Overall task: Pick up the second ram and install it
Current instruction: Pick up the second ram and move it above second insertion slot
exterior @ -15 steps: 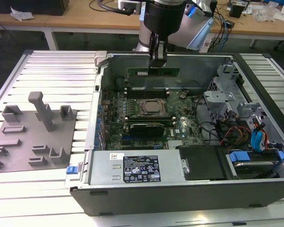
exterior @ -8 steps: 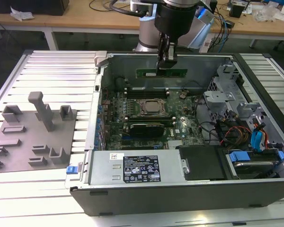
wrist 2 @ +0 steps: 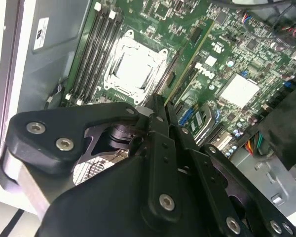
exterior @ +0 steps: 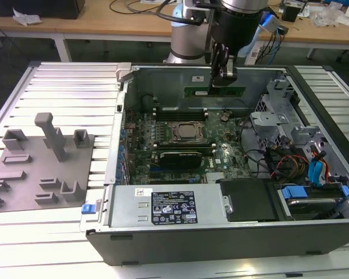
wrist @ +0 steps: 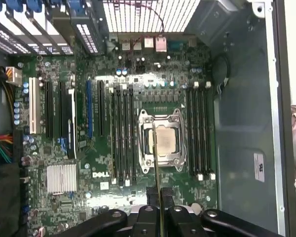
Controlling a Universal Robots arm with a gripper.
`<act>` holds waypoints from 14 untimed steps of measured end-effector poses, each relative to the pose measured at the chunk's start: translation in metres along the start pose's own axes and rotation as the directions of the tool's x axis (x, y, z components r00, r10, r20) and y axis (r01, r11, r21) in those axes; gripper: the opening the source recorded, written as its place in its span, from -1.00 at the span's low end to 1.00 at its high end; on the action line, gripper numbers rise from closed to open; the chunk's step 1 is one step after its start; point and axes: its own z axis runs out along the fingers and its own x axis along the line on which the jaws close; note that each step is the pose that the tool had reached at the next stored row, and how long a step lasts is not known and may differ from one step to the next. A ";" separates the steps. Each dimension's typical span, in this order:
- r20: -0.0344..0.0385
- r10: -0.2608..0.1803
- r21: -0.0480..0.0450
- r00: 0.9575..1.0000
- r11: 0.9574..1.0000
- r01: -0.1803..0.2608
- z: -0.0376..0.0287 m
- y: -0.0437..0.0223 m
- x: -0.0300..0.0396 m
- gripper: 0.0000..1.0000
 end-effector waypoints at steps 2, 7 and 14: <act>0.000 0.000 0.000 1.000 1.000 0.000 0.0013 -0.0016 0.0000 -0.73; 0.000 0.000 0.000 1.000 1.000 0.000 0.0050 0.0113 0.0026 -0.73; 0.000 0.000 0.000 1.000 1.000 0.000 0.0134 0.0146 0.0059 -0.73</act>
